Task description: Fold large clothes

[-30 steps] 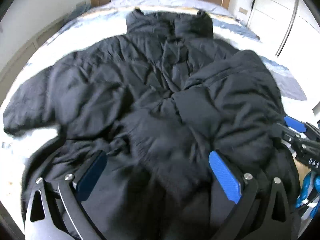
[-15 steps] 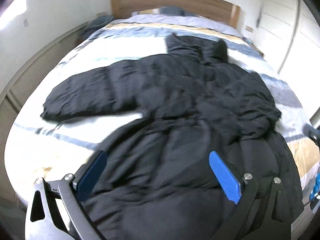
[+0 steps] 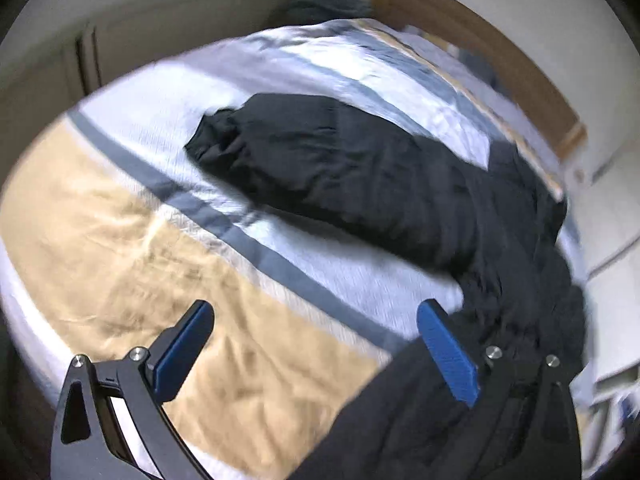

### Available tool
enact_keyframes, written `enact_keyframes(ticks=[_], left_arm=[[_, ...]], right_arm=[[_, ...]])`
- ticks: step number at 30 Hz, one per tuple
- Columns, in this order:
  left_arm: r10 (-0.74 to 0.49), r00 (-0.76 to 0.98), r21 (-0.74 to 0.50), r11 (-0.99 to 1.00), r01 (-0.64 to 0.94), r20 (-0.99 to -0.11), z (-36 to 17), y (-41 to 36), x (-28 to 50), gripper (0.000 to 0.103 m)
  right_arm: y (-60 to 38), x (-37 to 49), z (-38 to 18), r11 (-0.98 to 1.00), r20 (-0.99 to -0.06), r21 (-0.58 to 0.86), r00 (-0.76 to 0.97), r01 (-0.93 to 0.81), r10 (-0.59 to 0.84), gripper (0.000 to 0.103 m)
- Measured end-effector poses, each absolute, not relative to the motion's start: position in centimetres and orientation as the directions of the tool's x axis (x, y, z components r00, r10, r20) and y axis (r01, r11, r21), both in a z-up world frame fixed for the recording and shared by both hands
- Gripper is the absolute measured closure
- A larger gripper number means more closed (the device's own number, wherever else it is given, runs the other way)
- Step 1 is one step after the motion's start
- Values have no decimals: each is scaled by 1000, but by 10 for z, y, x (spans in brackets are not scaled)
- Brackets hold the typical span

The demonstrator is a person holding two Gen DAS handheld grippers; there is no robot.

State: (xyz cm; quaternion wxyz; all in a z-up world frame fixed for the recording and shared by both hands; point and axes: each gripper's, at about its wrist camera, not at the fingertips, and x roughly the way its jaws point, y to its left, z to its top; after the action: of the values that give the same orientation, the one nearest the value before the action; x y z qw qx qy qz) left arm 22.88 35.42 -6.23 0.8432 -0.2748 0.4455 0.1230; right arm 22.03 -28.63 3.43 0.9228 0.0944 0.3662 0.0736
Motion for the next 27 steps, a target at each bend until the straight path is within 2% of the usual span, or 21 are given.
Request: enact_keyframes(ticks=[8,15,20,21,23,24,26,27], left_arm=[[-148,634,-569,624,-535,-759,-108,423,268,2],[-180,640,-619,540,-570,-747,-135,448,298,5],[-212,658,-657,506,-559,-723,-143,452,315,33],[-218,661,-664,499,-557,-718,-144,452,318,35],[-226,663,-673,481,-561,-714,-147,453,325,57],[-230,664,-678,472,-563,-712,-148,453,325,62],[-236,674,-693,451,-562,-700,-150,456,326,79],[-232,680,-697,448,-560,-696,-149,456,325,83]], right_arm=[[-305,240,29,979,-698,199,707,39,113,32],[-316,251,20,979,-718,183,692,91,70,32],[-321,257,10,977,-734,179,677,112,57,32],[-321,258,8,978,-737,177,673,112,57,32],[-322,260,3,978,-744,174,666,114,55,32],[-323,260,1,978,-746,175,664,114,56,32],[-325,260,-1,977,-748,178,661,118,57,32],[-327,261,-3,977,-748,180,661,119,57,32]])
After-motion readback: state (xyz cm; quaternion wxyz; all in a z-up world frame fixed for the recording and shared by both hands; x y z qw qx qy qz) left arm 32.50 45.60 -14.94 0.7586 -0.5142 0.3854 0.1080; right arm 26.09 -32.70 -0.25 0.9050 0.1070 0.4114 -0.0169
